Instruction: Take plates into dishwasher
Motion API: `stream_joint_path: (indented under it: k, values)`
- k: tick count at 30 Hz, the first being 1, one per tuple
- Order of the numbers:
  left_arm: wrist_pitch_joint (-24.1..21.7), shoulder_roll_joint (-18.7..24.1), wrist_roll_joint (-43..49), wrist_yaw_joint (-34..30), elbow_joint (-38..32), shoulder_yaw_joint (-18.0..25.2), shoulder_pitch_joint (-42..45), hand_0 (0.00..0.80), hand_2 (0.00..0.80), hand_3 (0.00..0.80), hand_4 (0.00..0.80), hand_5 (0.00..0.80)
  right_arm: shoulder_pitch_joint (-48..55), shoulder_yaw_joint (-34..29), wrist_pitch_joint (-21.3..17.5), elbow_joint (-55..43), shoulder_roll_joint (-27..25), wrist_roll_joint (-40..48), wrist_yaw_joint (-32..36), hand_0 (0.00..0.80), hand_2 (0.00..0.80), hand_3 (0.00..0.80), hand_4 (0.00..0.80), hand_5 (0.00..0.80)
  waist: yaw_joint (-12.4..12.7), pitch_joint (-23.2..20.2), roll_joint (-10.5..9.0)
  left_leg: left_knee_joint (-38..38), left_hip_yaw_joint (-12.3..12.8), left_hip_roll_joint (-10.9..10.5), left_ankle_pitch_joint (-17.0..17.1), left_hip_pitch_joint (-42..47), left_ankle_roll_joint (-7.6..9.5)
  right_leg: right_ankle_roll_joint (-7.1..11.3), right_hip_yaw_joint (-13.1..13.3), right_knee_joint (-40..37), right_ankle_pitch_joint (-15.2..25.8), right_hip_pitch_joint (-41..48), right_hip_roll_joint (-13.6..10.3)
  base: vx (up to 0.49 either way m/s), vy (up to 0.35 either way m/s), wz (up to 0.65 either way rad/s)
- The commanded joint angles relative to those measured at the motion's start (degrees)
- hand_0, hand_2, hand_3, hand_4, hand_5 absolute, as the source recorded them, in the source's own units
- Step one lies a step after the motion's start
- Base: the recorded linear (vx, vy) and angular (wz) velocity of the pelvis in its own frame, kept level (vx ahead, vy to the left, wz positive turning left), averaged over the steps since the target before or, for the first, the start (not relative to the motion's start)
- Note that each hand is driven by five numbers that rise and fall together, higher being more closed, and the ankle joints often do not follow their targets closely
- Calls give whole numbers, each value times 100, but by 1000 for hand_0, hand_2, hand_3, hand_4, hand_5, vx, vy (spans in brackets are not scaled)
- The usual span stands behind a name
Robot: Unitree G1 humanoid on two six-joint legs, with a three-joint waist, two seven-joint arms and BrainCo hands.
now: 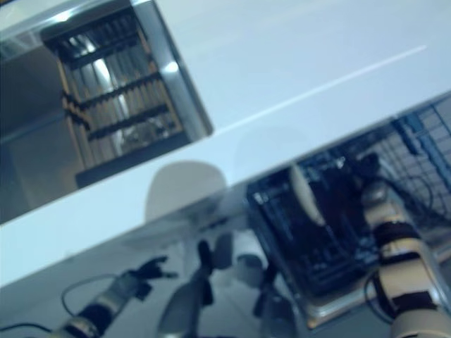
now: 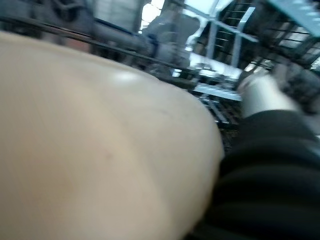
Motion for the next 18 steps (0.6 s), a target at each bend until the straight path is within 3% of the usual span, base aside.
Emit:
stream_joint_path:
  k: [1,18]
  values:
    - [-44,-2,-156,46,129,-220,-309,0,0,0,0,0,-42,194,190,257,-157,89,-143,0,0,0,0,0,87,47,-27,-17,-156,-76,-317,-56,-182,-49,104,818,-218,-729,-4,0,0,0]
    - [-62,10,-98,17,180,-169,-265,0,0,0,0,0,77,123,124,67,-175,33,-209,0,0,0,0,0,84,24,-143,-27,-127,-74,-351,1,-153,-13,122,742,-164,-660,22,0,0,0]
